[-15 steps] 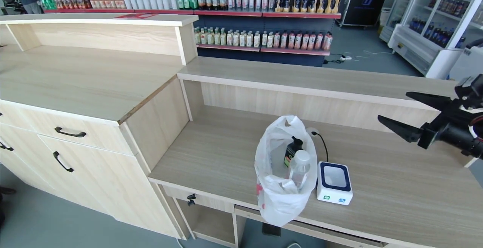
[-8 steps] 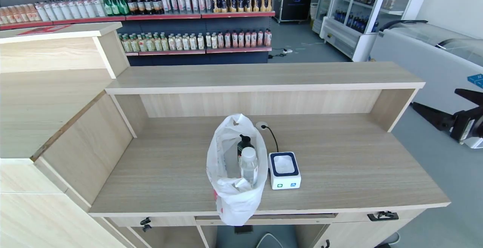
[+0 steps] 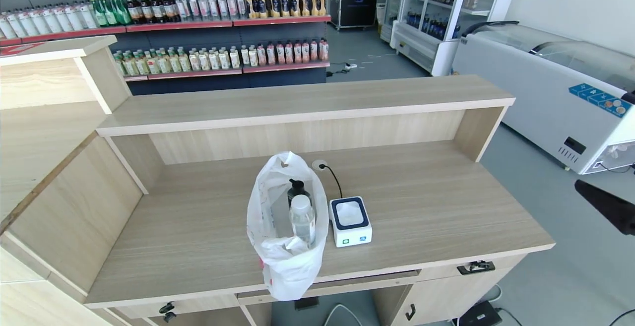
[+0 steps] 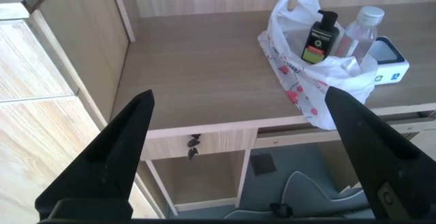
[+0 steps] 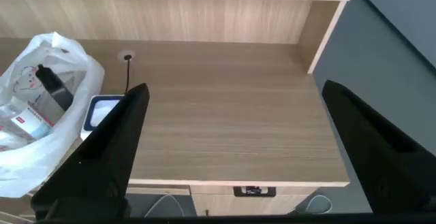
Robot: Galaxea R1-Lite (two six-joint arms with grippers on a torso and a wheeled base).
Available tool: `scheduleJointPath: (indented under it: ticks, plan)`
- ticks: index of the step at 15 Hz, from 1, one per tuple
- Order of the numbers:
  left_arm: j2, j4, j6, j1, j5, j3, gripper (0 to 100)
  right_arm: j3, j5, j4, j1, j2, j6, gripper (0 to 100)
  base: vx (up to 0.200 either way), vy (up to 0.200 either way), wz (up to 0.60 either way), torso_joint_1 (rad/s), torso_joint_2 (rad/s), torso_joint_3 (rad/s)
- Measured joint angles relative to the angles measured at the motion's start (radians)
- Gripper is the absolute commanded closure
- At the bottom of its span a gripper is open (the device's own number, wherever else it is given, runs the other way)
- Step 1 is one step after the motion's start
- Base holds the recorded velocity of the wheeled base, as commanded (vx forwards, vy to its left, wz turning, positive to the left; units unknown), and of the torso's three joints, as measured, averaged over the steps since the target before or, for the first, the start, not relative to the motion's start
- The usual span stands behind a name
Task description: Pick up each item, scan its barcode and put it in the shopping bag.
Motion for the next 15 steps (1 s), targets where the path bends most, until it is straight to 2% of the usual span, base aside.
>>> scheduleJointPath:
  ticks: [2, 4, 8, 13, 15]
  plan:
    - [0.0, 0.0, 0.0, 0.0, 0.0, 0.0, 0, 0.146, -0.007, 0.005, 0.026, -0.142, 0.005, 0, 0.0, 0.0, 0.0, 0.0, 0.0, 0.0]
    - [0.0, 0.0, 0.0, 0.0, 0.0, 0.0, 0, 0.244, -0.069, 0.07, 0.04, -0.293, 0.008, 0, 0.0, 0.0, 0.0, 0.0, 0.0, 0.0]
    - [0.0, 0.0, 0.0, 0.0, 0.0, 0.0, 0, 0.291, -0.23, 0.359, 0.085, -0.556, 0.013, 0, 0.0, 0.0, 0.0, 0.0, 0.0, 0.0]
    - [0.0, 0.0, 0.0, 0.0, 0.0, 0.0, 0, 0.298, -0.261, 0.629, 0.142, -0.84, 0.031, 0, 0.0, 0.0, 0.0, 0.0, 0.0, 0.0]
    - [0.0, 0.0, 0.0, 0.0, 0.0, 0.0, 0, 0.298, -0.261, 0.681, 0.16, -0.914, 0.043, 0, 0.0, 0.0, 0.0, 0.0, 0.0, 0.0]
